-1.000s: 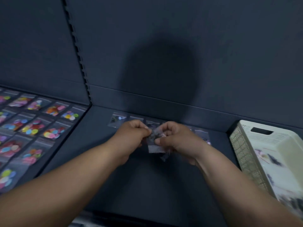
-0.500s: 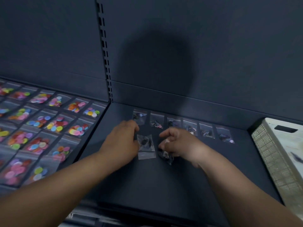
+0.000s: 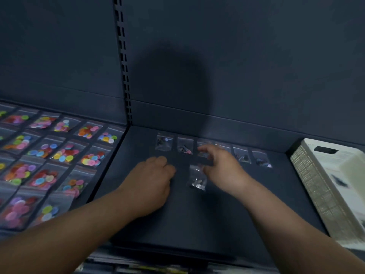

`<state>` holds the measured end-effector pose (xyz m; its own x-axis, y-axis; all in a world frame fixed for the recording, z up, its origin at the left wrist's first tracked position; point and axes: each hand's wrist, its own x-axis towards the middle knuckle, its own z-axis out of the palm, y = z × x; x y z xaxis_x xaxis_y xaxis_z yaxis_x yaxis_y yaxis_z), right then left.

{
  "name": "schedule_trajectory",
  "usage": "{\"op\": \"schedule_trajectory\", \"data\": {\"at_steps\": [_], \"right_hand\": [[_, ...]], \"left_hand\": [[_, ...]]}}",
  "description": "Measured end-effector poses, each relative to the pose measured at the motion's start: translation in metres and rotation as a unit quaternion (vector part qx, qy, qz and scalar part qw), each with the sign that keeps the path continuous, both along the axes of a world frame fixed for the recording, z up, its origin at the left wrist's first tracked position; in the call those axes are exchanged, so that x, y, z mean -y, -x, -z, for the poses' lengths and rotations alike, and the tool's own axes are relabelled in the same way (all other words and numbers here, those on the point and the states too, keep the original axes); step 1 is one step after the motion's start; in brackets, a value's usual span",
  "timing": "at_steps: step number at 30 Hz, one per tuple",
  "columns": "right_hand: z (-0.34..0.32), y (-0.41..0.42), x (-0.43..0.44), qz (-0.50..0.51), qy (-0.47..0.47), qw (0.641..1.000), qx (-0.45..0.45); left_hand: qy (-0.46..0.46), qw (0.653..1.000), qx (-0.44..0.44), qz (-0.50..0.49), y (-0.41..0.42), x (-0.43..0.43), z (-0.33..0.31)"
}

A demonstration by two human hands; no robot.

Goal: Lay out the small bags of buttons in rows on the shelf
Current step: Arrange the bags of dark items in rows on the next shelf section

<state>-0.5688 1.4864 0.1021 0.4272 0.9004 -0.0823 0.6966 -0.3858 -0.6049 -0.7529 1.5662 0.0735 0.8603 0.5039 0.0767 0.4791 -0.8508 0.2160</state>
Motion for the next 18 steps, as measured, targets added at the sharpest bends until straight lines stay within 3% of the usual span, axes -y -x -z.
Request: {"op": "schedule_trajectory", "data": {"at_steps": [3,7,18], "right_hand": [[0.006,0.005,0.011,-0.012,-0.056,0.991,0.121],[0.031,0.019,0.026,-0.101,0.011,0.979,0.179],[0.041,0.023,0.025,-0.178,0.067,0.963,0.19]], "left_hand": [[0.017,1.0,-0.001,0.004,0.001,0.001,-0.001],[0.036,0.998,-0.044,0.003,0.005,0.005,0.007],[0.042,0.995,-0.093,-0.018,0.013,0.006,0.008]]}}
